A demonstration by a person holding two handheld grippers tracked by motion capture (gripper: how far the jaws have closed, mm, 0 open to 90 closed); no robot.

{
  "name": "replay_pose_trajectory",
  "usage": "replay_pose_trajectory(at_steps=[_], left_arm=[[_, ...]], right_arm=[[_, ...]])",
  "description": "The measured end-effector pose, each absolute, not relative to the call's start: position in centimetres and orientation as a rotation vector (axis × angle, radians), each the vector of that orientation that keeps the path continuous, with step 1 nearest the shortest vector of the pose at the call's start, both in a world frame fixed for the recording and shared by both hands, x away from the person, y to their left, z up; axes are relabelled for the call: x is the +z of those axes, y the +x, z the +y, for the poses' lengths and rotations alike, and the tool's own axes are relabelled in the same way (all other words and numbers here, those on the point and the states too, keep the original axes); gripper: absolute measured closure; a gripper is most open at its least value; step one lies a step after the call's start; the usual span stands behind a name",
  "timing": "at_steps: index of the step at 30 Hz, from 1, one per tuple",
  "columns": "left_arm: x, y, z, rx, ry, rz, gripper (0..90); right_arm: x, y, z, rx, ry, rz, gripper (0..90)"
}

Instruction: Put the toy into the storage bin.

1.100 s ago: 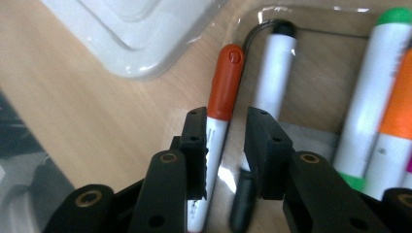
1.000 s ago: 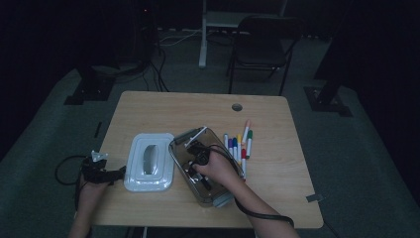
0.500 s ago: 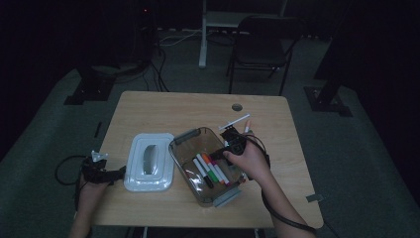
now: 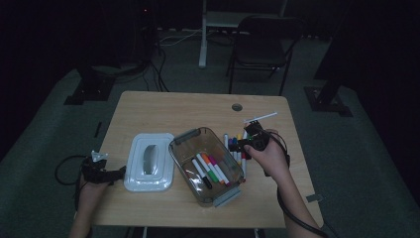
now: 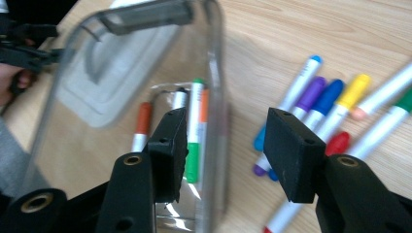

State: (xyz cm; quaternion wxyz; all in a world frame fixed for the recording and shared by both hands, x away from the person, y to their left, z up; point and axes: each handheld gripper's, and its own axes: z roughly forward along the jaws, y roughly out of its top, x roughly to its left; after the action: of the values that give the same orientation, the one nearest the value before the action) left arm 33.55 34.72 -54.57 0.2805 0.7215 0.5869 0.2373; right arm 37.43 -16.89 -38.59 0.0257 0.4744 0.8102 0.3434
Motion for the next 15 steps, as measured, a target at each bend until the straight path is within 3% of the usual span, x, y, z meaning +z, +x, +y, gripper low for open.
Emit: replay_pose_trajectory(at_steps=[15], left_arm=[[-54.6, 33.5, 34.7, 0.634, 1.933, 1.575, 0.4]], right_arm=[[-44.7, 38.1, -21.7, 1.033, 1.655, 2.365, 44.7]])
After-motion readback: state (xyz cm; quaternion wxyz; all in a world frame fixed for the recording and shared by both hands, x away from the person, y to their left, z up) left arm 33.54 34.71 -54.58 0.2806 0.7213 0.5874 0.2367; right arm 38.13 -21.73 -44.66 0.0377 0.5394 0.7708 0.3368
